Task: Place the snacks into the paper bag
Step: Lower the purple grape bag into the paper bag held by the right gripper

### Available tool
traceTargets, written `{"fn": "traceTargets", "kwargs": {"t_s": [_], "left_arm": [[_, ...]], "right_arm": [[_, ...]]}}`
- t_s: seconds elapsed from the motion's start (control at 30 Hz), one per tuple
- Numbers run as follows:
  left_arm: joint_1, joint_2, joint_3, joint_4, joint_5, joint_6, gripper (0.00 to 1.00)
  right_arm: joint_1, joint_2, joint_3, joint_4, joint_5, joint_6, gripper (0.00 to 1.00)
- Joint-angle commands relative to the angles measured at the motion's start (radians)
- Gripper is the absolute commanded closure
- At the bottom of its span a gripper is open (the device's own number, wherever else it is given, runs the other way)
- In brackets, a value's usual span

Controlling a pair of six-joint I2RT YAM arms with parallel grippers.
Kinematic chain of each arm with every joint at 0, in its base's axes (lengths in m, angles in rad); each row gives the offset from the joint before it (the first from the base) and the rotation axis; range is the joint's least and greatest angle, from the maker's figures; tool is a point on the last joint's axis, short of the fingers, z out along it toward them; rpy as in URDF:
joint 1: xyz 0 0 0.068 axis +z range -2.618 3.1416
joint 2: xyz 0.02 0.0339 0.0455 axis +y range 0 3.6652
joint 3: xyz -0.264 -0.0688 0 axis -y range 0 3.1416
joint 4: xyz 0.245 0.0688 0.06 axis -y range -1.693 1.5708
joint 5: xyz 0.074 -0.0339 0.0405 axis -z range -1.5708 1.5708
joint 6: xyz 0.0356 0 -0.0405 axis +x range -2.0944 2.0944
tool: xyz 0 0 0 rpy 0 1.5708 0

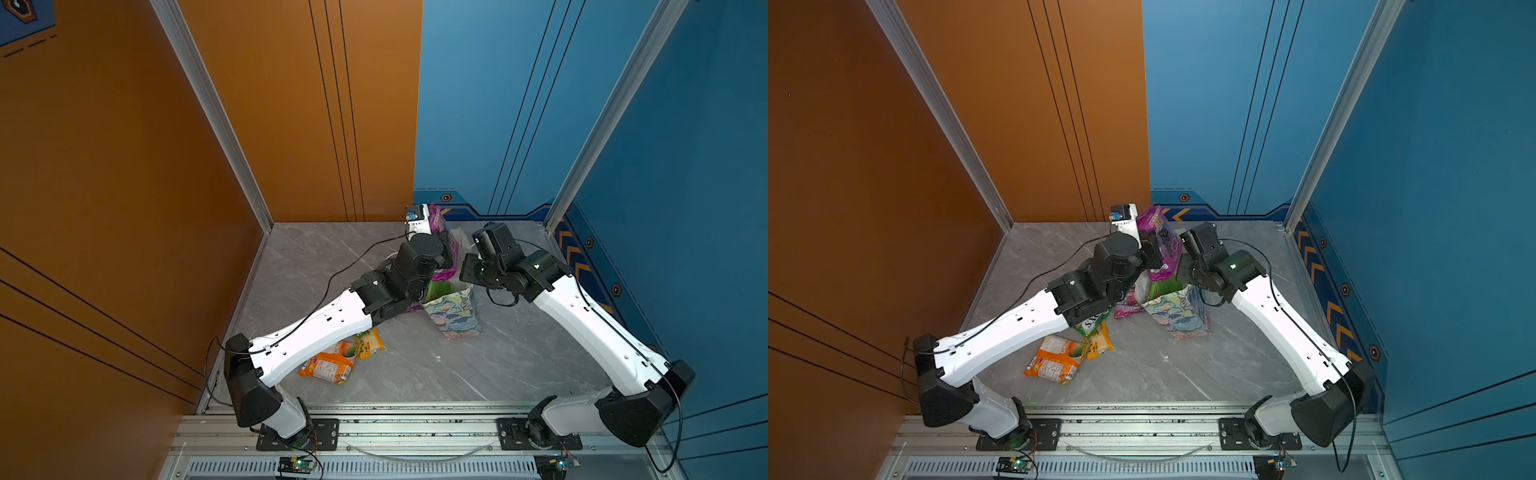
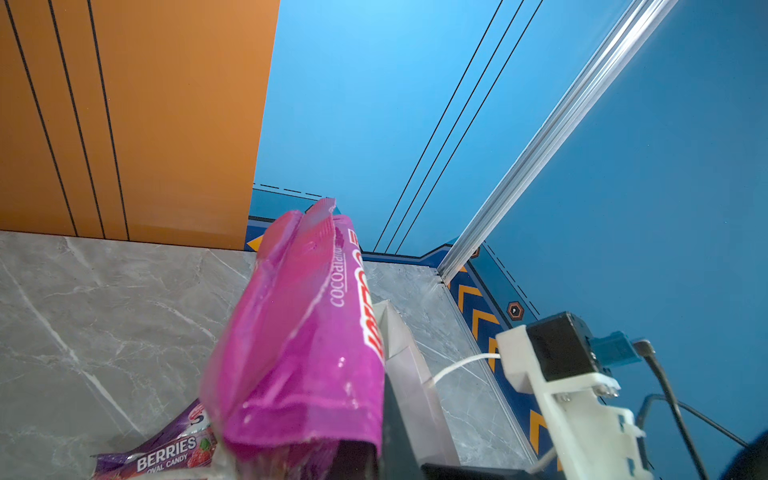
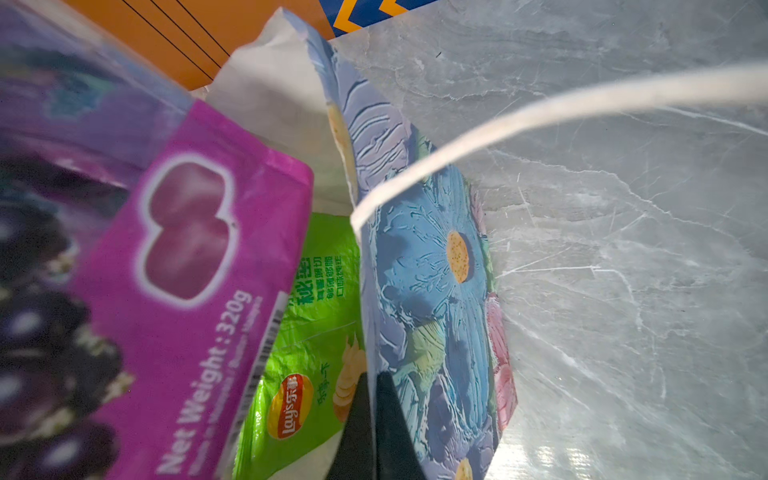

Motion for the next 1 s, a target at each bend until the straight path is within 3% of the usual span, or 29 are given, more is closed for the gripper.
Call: {"fn": "traceTargets", "kwargs": {"t_s": [0.0,0.47,0.97], "left_arm": [[0.005,-0.002,-0.012,0.179,-0.052,0.021,1.00],[0.000,0.008,-0.151,0.318,-0.050,0.045,1.00],[-0.018,0.060,-0.163,0.335,0.071,0.066,1.00]], "right_arm": [[0.005,-0.020,-0.015,0.040,-0.025,0.031,1.00],[-0.002,-0.029,-0.043,0.075,-0.028,0.062,1.00],[-0.034,-0.051,-0.055,0.064,-0.036,0.048,1.00]]}}
